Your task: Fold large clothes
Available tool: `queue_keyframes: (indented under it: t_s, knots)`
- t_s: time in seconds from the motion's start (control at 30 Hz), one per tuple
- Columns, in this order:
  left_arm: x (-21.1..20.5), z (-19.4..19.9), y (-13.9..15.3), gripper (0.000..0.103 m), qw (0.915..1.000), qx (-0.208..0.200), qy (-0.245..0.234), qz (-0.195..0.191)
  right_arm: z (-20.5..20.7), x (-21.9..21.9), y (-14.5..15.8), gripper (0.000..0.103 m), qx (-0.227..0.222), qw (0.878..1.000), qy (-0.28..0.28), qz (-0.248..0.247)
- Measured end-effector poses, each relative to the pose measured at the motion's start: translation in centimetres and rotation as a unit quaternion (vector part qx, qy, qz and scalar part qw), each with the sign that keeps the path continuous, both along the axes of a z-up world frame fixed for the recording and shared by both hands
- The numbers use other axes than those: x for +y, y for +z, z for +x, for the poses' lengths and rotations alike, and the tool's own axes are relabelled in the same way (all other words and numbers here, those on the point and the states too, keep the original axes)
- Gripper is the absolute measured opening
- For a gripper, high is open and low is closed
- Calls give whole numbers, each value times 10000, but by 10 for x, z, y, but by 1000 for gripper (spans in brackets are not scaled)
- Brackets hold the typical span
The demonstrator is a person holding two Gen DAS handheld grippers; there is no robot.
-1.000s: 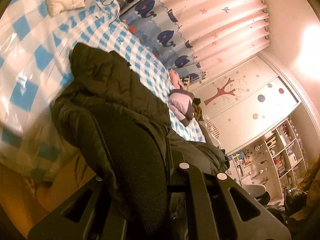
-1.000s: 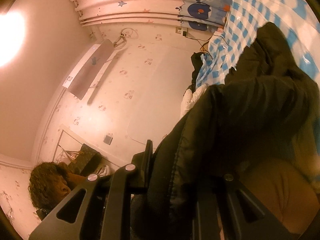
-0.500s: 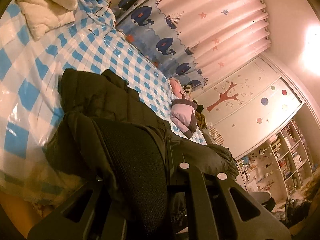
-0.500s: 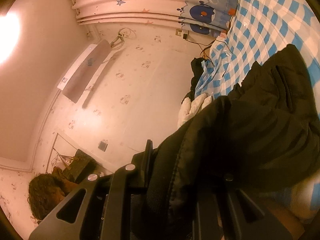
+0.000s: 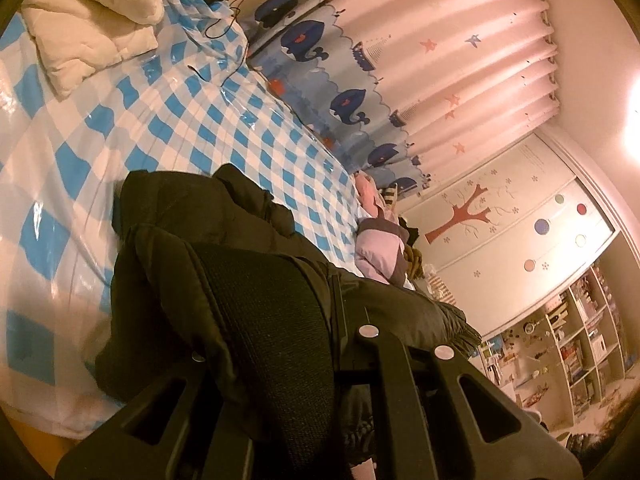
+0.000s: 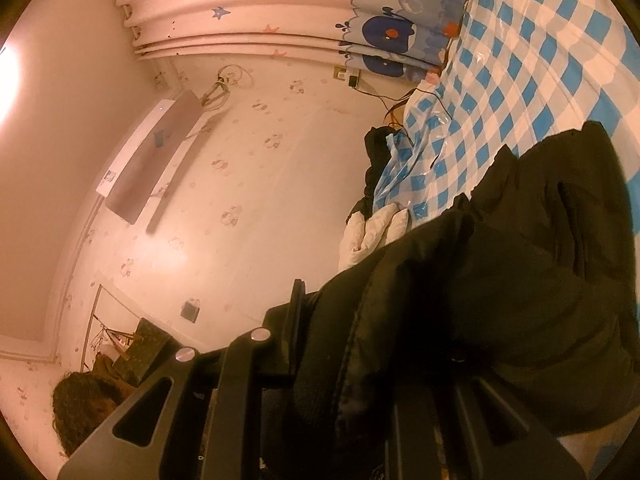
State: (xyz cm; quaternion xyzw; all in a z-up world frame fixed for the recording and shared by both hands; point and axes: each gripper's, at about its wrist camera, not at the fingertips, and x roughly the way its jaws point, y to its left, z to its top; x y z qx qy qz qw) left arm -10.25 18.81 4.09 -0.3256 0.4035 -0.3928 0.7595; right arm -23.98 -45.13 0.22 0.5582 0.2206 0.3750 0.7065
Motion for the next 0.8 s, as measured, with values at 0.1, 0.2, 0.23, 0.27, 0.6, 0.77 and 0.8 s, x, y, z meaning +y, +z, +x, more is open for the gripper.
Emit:
queue_keyframes:
  t_s: [0.1,0.2,0.23,0.27,0.6,0.77,0.8]
  knots:
    - [-3,12,3,4,10000,-11,34,35,10,-2,4,17,12,10000,-15,-53]
    - [-7,24,7,4,9999,-33,68,79,20,-6,8,17,40,9999,-43,-121]
    - [-9,30,9,4,9999,-37,81,92,24,-7,8,17,58,9999,-55,-132]
    - [-9,33,10,4,9999,-39,90,98,28,-9,8,18,73,9999,-69,-140]
    - [-30,90,11,4,9994,49,285,197,86,-24,-5,19,416,9985,-266,-232]
    - [-42,129,-13,4,9977,311,467,367,120,-31,-34,19,824,9955,-394,-235]
    - [-44,135,-17,4,9973,357,492,401,128,-32,-43,19,922,9946,-414,-235]
